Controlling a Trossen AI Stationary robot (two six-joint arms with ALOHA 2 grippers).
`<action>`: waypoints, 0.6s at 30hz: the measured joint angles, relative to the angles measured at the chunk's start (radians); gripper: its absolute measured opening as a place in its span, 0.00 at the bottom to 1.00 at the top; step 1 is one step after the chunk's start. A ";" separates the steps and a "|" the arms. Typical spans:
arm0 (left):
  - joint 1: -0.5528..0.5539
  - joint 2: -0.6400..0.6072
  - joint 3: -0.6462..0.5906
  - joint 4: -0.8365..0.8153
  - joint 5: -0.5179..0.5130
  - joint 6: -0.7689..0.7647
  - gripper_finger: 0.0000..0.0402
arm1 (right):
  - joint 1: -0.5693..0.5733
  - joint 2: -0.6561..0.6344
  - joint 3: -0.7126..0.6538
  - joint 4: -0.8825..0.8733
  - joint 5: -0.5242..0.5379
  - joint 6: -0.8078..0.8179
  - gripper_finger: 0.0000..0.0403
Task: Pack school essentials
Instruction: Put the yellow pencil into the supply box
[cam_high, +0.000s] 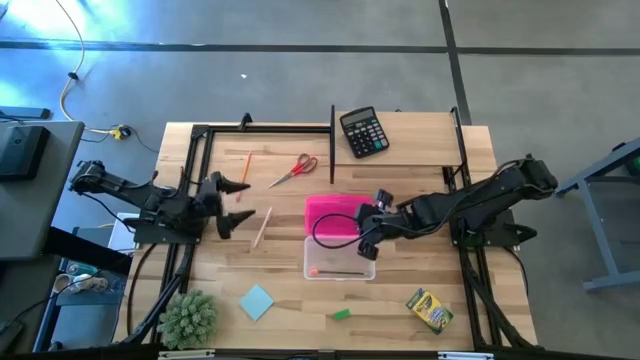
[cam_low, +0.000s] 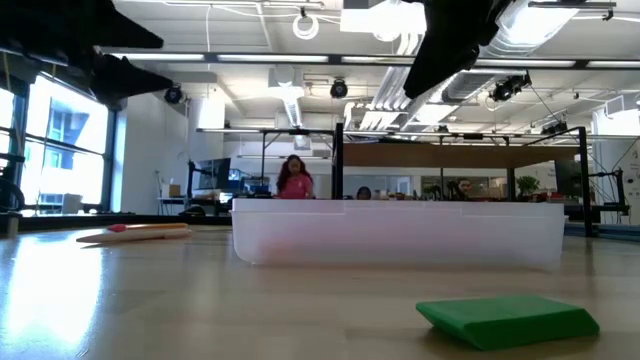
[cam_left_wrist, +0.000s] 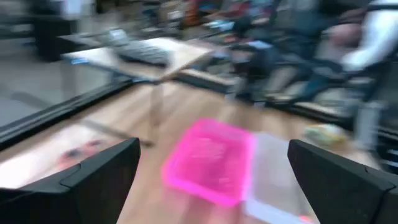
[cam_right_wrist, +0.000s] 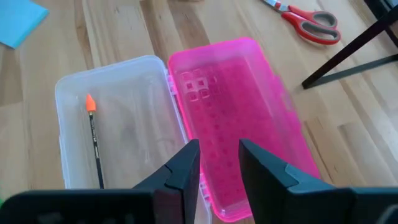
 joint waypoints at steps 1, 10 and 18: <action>0.002 0.020 0.021 -0.035 -0.046 -0.024 1.00 | -0.002 0.000 0.000 -0.004 0.000 0.000 0.26; 0.173 0.202 0.237 -0.442 -0.161 -0.337 1.00 | -0.015 0.000 0.000 -0.022 0.000 0.001 0.26; 0.429 0.389 0.339 -0.659 0.065 -0.486 1.00 | -0.015 0.000 0.000 -0.026 -0.001 0.009 0.26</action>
